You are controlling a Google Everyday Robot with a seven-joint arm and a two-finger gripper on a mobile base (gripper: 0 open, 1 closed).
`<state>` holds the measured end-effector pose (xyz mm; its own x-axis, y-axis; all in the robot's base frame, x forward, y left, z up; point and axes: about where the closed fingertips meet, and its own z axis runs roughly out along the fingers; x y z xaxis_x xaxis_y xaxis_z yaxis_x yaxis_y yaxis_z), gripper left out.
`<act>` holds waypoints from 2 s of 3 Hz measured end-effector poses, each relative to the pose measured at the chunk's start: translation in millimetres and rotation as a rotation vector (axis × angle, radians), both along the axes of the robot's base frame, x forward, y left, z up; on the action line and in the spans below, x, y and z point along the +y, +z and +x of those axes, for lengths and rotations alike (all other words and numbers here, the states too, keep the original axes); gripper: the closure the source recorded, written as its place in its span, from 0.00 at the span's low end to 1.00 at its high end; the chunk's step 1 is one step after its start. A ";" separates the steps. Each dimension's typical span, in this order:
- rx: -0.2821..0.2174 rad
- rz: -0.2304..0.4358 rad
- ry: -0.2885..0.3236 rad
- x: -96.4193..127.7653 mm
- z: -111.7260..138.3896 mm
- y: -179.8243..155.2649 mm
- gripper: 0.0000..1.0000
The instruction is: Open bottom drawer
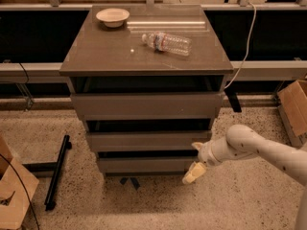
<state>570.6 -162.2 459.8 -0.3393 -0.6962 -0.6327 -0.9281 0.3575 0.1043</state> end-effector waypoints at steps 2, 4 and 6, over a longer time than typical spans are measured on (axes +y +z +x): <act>0.057 0.021 0.031 16.4 13.6 -60.5 0.00; 0.125 0.089 0.005 16.5 35.3 -120.0 0.00; 0.115 0.133 -0.026 19.3 43.1 -131.5 0.00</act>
Offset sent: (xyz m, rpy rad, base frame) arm 0.0255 0.0228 -0.1009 0.0060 0.0886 0.0572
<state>613.7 -143.0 328.4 -0.4315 -0.5990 -0.6745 -0.8979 0.3572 0.2572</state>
